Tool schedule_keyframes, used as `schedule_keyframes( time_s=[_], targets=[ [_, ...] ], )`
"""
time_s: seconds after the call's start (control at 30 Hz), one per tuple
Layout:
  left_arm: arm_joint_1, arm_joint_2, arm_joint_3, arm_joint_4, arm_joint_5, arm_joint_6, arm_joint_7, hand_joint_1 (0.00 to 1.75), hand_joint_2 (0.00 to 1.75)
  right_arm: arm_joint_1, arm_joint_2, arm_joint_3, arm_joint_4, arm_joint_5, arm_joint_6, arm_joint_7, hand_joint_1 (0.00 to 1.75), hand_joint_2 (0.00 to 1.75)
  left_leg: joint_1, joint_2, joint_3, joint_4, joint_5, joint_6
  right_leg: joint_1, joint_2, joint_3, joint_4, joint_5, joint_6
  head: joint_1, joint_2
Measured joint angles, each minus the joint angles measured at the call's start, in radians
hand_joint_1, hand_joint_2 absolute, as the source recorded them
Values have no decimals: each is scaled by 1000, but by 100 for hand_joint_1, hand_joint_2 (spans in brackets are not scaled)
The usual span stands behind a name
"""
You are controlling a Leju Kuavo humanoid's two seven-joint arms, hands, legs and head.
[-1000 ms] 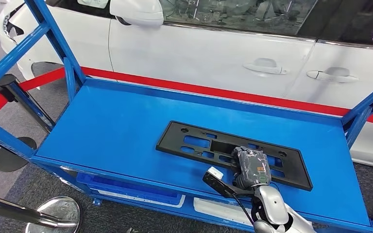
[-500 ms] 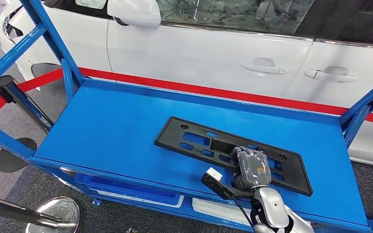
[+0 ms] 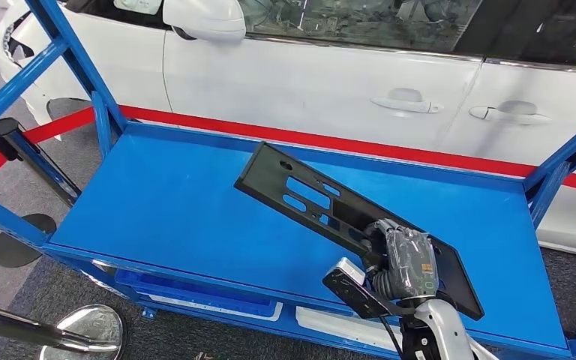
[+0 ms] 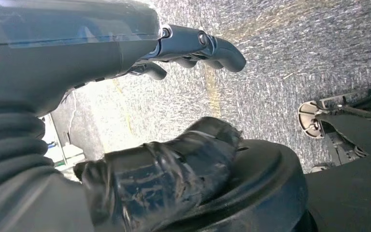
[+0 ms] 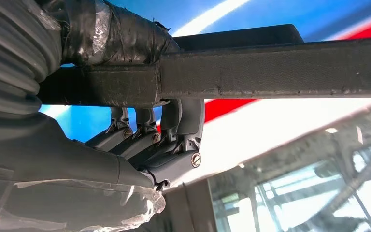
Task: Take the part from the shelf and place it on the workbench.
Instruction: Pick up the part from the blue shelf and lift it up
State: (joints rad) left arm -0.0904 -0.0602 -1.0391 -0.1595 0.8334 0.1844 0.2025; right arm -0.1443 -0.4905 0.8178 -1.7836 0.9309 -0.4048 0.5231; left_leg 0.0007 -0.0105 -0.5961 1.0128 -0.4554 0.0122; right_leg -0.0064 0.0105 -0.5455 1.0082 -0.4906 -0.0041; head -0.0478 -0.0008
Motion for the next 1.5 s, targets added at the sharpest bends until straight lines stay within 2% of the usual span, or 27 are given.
schedule_keyframes(
  time_s=[0.17, 0.23, 0.3, 0.37, 0.43, 0.47, 0.5, 0.53, 0.6, 0.63, 0.67, 0.73, 0.8, 0.87, 0.93, 0.97, 1.0, 1.03, 1.07, 1.13, 1.17, 1.2, 1.3, 1.33, 1.37, 1.47, 1.5],
  targets=[
    [0, -1, 0, 0, 13, 3, 3, 0, 175, 12, -28, -21, -99, 15, 5, 3, 175, 175, -2, 0, 0, 2, -1, 3, -2, 0, 1, -2, 1, 2, 0, 0],
    [0, -1, 0, 0, 16, -1, 7, 0, 175, 17, -41, -28, -143, 37, 14, 8, 175, 175, -6, 0, 1, 1, 0, 14, -5, 1, 3, -8, 4, 9, 0, 0],
    [0, -2, 0, 0, 16, -5, 12, 0, 175, 21, -54, -36, -183, 50, 26, 14, 175, 175, 0, 2, 14, -21, 12, 26, -5, 0, 6, -6, -2, 16, 0, 0],
    [-1, -3, 0, 0, 16, -8, 17, 0, 175, 23, -68, -42, -214, 54, 41, 19, 175, 175, 8, 7, 27, -45, 22, 31, -4, -2, -16, 54, -48, 21, 1, 0],
    [-1, -4, 0, 0, 16, -9, 19, 0, 175, 26, -80, -45, -236, 55, 50, 21, 175, 175, 10, 8, 29, -47, 24, 33, -10, -3, -69, 175, -111, 30, 2, 0],
    [-1, -4, 0, 0, 16, -9, 19, 0, 175, 29, -84, -46, -243, 55, 53, 21, 175, 175, 11, 8, 28, -45, 23, 32, -15, -3, -90, 224, -127, 36, 2, 0],
    [-1, -4, 0, 0, 16, -10, 19, 0, 175, 32, -88, -46, -249, 56, 54, 21, 175, 175, 14, 8, 26, -43, 23, 29, -22, -4, -98, 242, -122, 44, 2, 0],
    [-1, -4, 0, 0, 16, -10, 19, 0, 175, 34, -92, -47, -253, 56, 55, 21, 175, 175, 19, 8, 24, -38, 21, 24, -30, -5, -87, 222, -99, 53, 2, 0],
    [-1, -3, 0, 0, 15, -10, 17, 0, 175, 35, -99, -48, -261, 58, 55, 21, 175, 175, 32, 6, 13, -17, 12, 5, -45, -8, -30, 110, -44, 76, 3, 0],
    [-1, -3, 0, 0, 15, -9, 16, 0, 175, 36, -101, -48, -264, 59, 54, 21, 175, 175, 35, 4, 6, -3, 7, -6, -47, -4, -7, 68, -24, 81, 6, 0],
    [-1, -2, 0, 0, 14, -9, 15, 0, 175, 38, -103, -48, -267, 60, 54, 21, 175, 175, 34, 2, 0, 9, 3, -16, -48, 1, 4, 47, -21, 79, 7, 0],
    [-2, -2, 0, 0, 13, -9, 14, 0, 175, 41, -107, -48, -271, 62, 54, 21, 175, 175, 30, -3, -10, 24, 4, -28, -45, 11, -6, 57, -24, 56, 5, 0],
    [0, -1, 0, 0, 11, -10, 14, 0, 175, 41, -109, -48, -272, 65, 55, 20, 175, 175, 33, -5, -24, 34, 1, -34, -44, 10, -21, 63, -24, 33, -1, 0],
    [0, 0, -1, 0, 10, -10, 14, 0, 175, 41, -109, -47, -275, 68, 56, 19, 175, 175, 35, 0, -53, 91, -49, -35, -39, 7, -35, 64, -15, 15, -4, 0],
    [-2, 0, -1, 0, 10, -11, 14, 0, 175, 40, -110, -45, -278, 70, 60, 19, 175, 175, 29, 3, -97, 220, -130, -32, -30, 3, -49, 64, -5, 1, -8, 0],
    [-2, 0, -1, 0, 10, -11, 14, 0, 175, 40, -110, -43, -279, 70, 63, 19, 175, 175, 24, 3, -114, 279, -158, -28, -23, 1, -55, 64, -1, -4, -9, 0],
    [-3, 0, -1, 0, 10, -11, 14, 0, 175, 41, -110, -41, -279, 70, 67, 18, 175, 175, 19, 3, -117, 312, -167, -22, -16, 0, -60, 64, 3, -9, -9, 0],
    [-3, -1, -1, 0, 10, -12, 14, 0, 175, 41, -110, -39, -279, 70, 69, 18, 175, 175, 12, 3, -101, 306, -158, -11, -9, -1, -64, 64, 6, -13, -9, 0],
    [-2, -1, -1, 0, 10, -12, 14, 0, 175, 40, -110, -38, -280, 69, 70, 18, 175, 175, 4, 3, -67, 262, -134, 4, -1, -1, -66, 64, 9, -16, -9, 0],
    [-3, 0, -1, 0, 9, -13, 14, 0, 175, 39, -110, -38, -283, 69, 70, 18, 175, 175, -16, 2, 21, 125, -93, 44, 9, -1, -68, 63, 14, -19, -7, 0],
    [-3, 0, -2, 0, 9, -13, 14, 0, 175, 38, -111, -37, -284, 69, 71, 18, 175, 175, -24, 2, 53, 71, -83, 58, 10, -1, -69, 62, 18, -18, -6, 0],
    [-3, 0, -2, 0, 8, -14, 14, 0, 175, 37, -111, -37, -285, 69, 72, 18, 175, 175, -31, 2, 70, 40, -80, 68, 7, -2, -70, 60, 23, -14, -4, 0],
    [-4, -3, -7, 0, 7, -18, 14, 0, 175, 36, -114, -33, -287, 68, 74, 18, 175, 175, -33, 6, 76, -2, -55, 67, 1, -4, -73, 50, 37, 1, -4, 0],
    [-4, -5, -9, -1, 7, -19, 13, 0, 175, 35, -117, -32, -288, 68, 73, 18, 175, 175, -29, 8, 79, -21, -42, 66, 2, -3, -78, 57, 26, 6, -2, 0],
    [-4, -7, -9, -1, 7, -20, 13, 0, 175, 34, -120, -32, -289, 67, 73, 18, 175, 175, -24, 11, 80, -39, -29, 64, 4, -3, -89, 81, 1, 11, -1, 0],
    [-4, -9, -11, -1, 7, -21, 12, 0, 175, 30, -124, -27, -291, 60, 74, 18, 175, 175, -16, 15, 64, -47, -8, 57, -7, -4, -136, 233, -106, 29, 2, 0],
    [-5, -10, -12, -2, 7, -21, 12, 0, 175, 31, -124, -24, -291, 57, 74, 18, 175, 175, -13, 16, 55, -43, -5, 53, -13, -5, -139, 265, -118, 36, 2, 0]
  ],
)
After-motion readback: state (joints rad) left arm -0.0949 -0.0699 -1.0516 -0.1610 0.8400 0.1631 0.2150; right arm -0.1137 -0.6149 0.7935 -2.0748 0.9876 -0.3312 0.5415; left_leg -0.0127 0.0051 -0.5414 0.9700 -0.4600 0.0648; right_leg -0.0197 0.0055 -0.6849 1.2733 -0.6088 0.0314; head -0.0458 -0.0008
